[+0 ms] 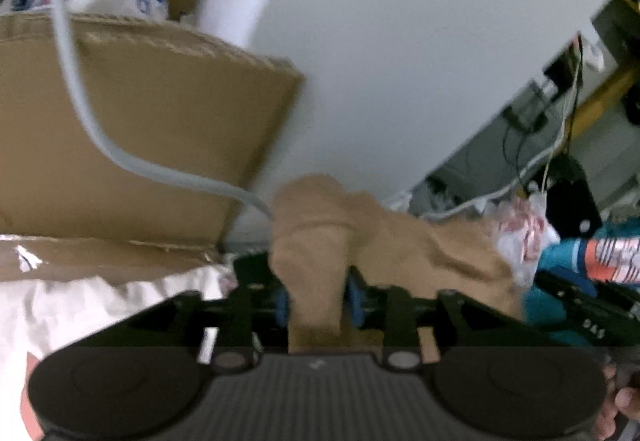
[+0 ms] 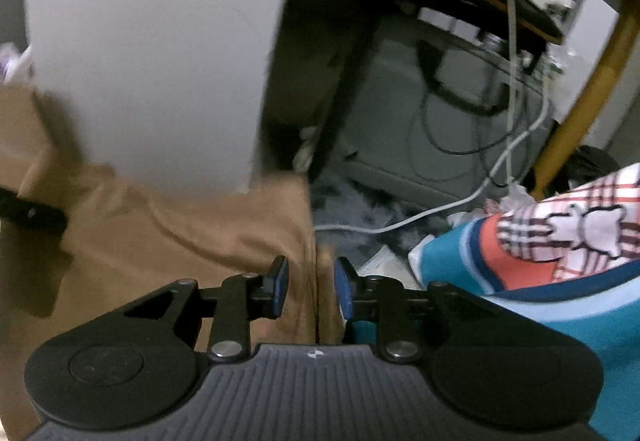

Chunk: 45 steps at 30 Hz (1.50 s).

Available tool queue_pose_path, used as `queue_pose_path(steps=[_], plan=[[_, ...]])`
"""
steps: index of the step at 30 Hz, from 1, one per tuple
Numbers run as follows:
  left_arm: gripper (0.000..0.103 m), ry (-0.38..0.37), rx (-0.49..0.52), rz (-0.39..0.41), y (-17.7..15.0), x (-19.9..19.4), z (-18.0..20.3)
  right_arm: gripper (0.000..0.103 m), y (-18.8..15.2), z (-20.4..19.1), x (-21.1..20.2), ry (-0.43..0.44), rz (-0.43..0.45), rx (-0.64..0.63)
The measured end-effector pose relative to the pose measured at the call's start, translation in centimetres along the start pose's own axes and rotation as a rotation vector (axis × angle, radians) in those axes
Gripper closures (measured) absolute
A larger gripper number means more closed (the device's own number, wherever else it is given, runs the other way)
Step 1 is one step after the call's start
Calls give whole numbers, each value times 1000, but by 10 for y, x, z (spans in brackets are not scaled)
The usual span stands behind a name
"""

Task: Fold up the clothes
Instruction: 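Carry the folded brown shirt with both tools toward the bed's head end, then lower the brown shirt onto the duvet beside the teal blanket with both tools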

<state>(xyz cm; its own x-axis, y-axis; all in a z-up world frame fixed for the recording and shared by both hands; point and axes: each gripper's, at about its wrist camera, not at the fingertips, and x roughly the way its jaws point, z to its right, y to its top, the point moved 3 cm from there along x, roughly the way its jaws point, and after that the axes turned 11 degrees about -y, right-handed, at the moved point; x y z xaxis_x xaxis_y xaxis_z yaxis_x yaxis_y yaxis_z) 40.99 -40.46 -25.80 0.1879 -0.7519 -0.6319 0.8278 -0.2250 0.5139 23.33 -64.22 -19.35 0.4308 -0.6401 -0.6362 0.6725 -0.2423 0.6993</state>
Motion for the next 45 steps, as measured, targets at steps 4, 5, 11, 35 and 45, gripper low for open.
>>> queue_pose_path(steps=[4, 5, 11, 35, 45], plan=[[51, 49, -11, 62, 8, -24, -12, 70, 11, 19, -12, 53, 6, 95], [52, 45, -5, 68, 7, -28, -13, 70, 13, 22, -16, 62, 12, 105], [56, 4, 16, 81, -7, -45, -9, 73, 5, 21, -15, 115, -20, 138], [57, 28, 24, 68, -29, -20, -18, 77, 15, -12, 36, 115, -18, 241], [57, 9, 14, 62, -60, -29, -8, 77, -30, -20, -14, 201, 34, 120]])
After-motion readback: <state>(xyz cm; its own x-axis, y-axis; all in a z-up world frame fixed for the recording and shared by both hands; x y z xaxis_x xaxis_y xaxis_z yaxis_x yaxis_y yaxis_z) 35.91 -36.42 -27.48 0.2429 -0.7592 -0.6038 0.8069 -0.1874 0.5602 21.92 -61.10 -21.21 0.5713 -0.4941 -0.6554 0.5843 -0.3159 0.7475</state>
